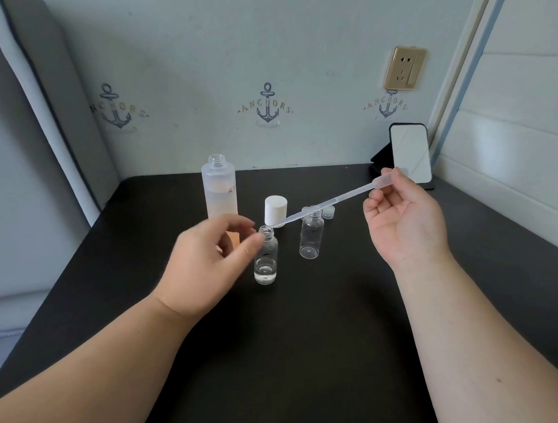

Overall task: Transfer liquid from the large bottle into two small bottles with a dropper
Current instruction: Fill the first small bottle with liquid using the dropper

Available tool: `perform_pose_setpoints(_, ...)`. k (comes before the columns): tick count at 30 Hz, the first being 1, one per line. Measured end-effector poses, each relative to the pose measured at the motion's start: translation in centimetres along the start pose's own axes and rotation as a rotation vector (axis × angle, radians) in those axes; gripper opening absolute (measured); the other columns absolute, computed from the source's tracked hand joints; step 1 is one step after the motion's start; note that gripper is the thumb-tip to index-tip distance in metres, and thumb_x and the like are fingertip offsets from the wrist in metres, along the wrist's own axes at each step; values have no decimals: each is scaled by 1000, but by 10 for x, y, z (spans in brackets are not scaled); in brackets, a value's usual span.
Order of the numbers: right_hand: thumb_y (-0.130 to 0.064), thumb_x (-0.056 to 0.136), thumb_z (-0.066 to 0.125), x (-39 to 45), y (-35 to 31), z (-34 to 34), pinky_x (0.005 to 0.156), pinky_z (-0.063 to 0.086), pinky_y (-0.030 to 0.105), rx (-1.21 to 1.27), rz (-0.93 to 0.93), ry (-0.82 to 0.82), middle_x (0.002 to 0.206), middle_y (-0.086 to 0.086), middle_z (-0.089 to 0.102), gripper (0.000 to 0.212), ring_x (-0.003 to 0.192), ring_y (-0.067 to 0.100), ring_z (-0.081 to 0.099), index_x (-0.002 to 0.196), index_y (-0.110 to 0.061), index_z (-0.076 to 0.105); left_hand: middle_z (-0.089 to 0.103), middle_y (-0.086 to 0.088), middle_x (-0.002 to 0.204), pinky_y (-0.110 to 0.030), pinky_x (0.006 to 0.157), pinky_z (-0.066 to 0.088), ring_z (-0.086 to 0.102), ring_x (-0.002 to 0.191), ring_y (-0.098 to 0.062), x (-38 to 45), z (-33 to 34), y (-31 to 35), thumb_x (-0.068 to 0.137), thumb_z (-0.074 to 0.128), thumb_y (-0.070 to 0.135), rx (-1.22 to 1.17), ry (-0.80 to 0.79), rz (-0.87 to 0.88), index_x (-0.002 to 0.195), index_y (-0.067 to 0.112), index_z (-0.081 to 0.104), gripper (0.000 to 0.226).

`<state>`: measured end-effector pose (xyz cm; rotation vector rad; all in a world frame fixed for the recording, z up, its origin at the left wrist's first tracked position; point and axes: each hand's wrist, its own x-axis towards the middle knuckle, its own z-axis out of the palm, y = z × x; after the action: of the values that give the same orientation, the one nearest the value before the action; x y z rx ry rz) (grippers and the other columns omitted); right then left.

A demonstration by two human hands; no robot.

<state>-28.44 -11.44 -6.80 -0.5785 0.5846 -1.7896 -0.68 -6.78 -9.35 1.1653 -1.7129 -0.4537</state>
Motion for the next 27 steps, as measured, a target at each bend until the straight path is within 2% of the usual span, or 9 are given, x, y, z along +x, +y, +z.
perform_pose_setpoints(2, -13, 92, 68, 0, -1, 0, 61, 50, 24, 3, -4, -4, 76, 5, 67, 10, 63, 15, 59, 93, -5, 74, 63, 34, 85, -13, 65, 45, 59, 72, -10, 1, 4, 1, 80, 68, 61, 64, -144, 3, 103, 40, 67, 31)
perform_pose_setpoints(5, -13, 93, 67, 1, -1, -1, 62, 50, 23, -8, -21, -22, 76, 4, 67, 10, 63, 14, 59, 93, -6, 74, 58, 42, 81, -9, 62, 42, 58, 70, -2, 3, 9, -2, 80, 76, 50, 175, -245, 8, 96, 46, 61, 22)
perform_pose_setpoints(8, -13, 94, 65, 0, -2, 0, 63, 50, 23, -26, -43, -42, 76, 4, 67, 12, 64, 14, 59, 89, -8, 75, 58, 41, 81, -9, 63, 43, 58, 73, 0, 4, 9, -6, 82, 79, 40, 206, -233, 5, 89, 47, 58, 22)
perform_pose_setpoints(13, -13, 92, 66, 0, -3, 1, 65, 49, 22, -51, -52, -62, 75, 2, 67, 22, 64, 13, 58, 75, -13, 80, 60, 36, 83, -7, 65, 41, 57, 71, -3, 4, 6, -4, 84, 75, 33, 185, -227, 38, 94, 54, 54, 32)
perform_pose_setpoints(17, -14, 92, 68, -1, -2, 2, 67, 48, 22, -53, -52, -54, 75, 2, 67, 19, 65, 13, 58, 76, -13, 79, 61, 30, 94, -11, 69, 43, 57, 77, -6, 5, 6, -4, 85, 74, 32, 193, -233, 72, 105, 56, 54, 37)
perform_pose_setpoints(21, -14, 91, 70, -1, -2, 1, 68, 48, 22, -41, -50, -55, 76, 2, 67, 8, 66, 12, 58, 84, -11, 74, 59, 29, 102, -10, 72, 44, 59, 85, -4, 5, 7, -6, 85, 76, 33, 204, -224, 89, 112, 55, 55, 40)
perform_pose_setpoints(24, -14, 90, 70, 0, -2, 1, 68, 48, 21, -50, -60, -58, 77, 2, 66, 5, 68, 12, 58, 89, -10, 71, 61, 27, 97, -7, 71, 42, 58, 82, 1, 5, 9, -10, 84, 76, 33, 219, -206, 88, 119, 45, 63, 39)
perform_pose_setpoints(27, -12, 91, 69, -1, -1, 1, 68, 49, 21, -52, -61, -61, 77, 2, 66, 4, 68, 11, 58, 90, -9, 71, 64, 24, 92, -6, 72, 42, 59, 88, 3, 5, 10, -13, 83, 76, 36, 234, -209, 79, 123, 44, 63, 42)
